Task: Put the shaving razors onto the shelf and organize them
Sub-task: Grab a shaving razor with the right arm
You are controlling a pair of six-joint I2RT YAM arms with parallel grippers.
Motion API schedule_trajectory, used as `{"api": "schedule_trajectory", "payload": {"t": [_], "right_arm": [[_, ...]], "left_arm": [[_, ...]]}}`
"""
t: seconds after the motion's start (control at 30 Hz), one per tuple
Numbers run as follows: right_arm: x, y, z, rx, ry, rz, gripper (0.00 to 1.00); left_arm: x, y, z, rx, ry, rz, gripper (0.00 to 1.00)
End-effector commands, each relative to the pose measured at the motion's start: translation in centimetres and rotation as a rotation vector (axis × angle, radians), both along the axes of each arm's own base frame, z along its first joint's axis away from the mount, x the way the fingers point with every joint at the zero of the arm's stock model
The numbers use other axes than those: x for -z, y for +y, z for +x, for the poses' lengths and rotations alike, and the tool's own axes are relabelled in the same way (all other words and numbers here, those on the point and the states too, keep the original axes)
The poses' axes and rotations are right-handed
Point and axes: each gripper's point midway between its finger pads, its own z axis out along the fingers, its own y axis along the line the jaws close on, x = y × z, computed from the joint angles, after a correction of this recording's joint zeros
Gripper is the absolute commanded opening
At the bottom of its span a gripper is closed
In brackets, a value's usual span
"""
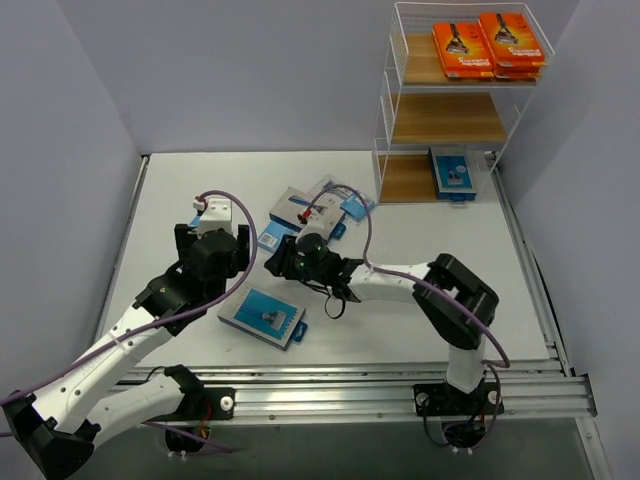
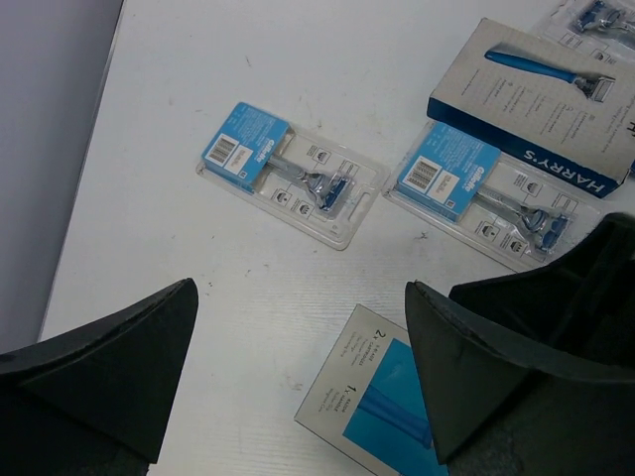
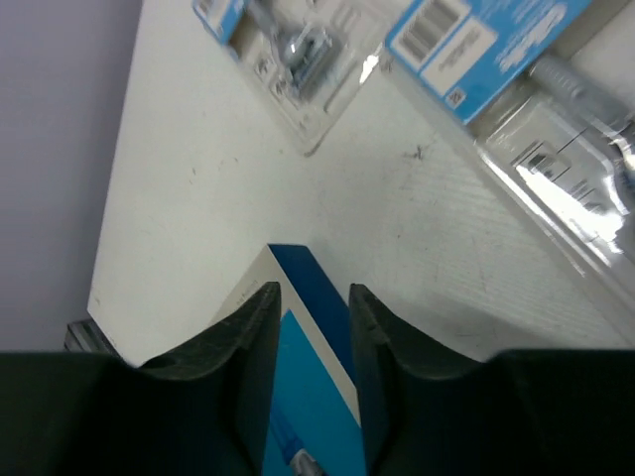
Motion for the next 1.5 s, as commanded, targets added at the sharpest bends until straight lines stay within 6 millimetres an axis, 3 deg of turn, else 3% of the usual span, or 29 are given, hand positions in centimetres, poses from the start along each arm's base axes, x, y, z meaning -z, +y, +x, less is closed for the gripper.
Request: {"api": "schedule_trajectory", "payload": {"t": [0.0, 0.1, 0.13, 0.17, 0.2, 0.23, 0.37, 0.4, 0.43, 0.57, 0.6, 0.8, 1.03, 1.47], "right_arm": [[-7.5, -2.1, 1.1, 0.074, -0.114, 0.033, 0.35], [-8.0, -4.0, 0.0, 0.107, -0.093, 0.045, 0.4], [-6.1, -5.4, -0.7, 0.127, -0.067, 0.016, 0.4], [-6.7, -6.0, -1.1, 0.14, -0.066, 0.037, 0.4], [-6.4, -6.6, -1.6, 0.158, -0.044, 0.05, 0.41], [-4.8, -7.6, -2.5, 0.168, -0.017, 0.025, 0.41], [-4.2, -9.3, -4.8, 0.174, 0.015, 0.052, 0.42], [-4.0, -9.6, -5.4, 0.173, 0.019, 0.053, 0.42], [-3.9, -9.6, -6.2, 0.168, 0.03, 0.06, 0.42], [-3.1, -10.7, -9.0, 0.17, 0.069, 0.095, 0.42], [-2.0, -11.3, -9.7, 0.174, 0.086, 0.084, 0.42], [-1.5, -11.5, -12.6, 0.17, 0.14, 0.192, 0.43], [0.5, -11.2, -13.5, 0.165, 0.172, 0.172, 0.45], [3.3, -7.7, -14.9, 0.113, 0.244, 0.223, 0.51]], "left_arm": [[-0.8, 0.3, 0.5, -0.028, -0.038, -0.015, 0.94], [-0.9, 0.6, 0.4, -0.04, -0.043, -0.023, 0.94], [-1.1, 0.6, 0.3, -0.036, -0.047, -0.029, 0.94], [-1.1, 0.7, 0.3, -0.039, -0.05, -0.031, 0.94], [-1.2, 0.6, 0.2, -0.034, -0.054, -0.038, 0.94], [-1.3, 0.6, 0.2, -0.032, -0.06, -0.044, 0.94], [-1.3, 0.6, 0.1, -0.021, -0.06, -0.051, 0.98], [-1.4, 0.3, 0.0, -0.004, -0.057, -0.056, 0.85], [-1.5, 0.2, 0.0, 0.006, -0.056, -0.059, 0.82], [-1.5, 0.3, -0.1, 0.005, -0.06, -0.062, 0.82], [-1.5, 0.4, 0.0, -0.002, -0.06, -0.062, 0.83], [-1.6, 0.3, -0.2, 0.003, -0.061, -0.078, 0.85], [-1.4, 0.2, -0.2, 0.011, -0.043, -0.072, 0.86], [-1.8, 0.3, -0.5, 0.012, -0.062, -0.091, 0.8]]}}
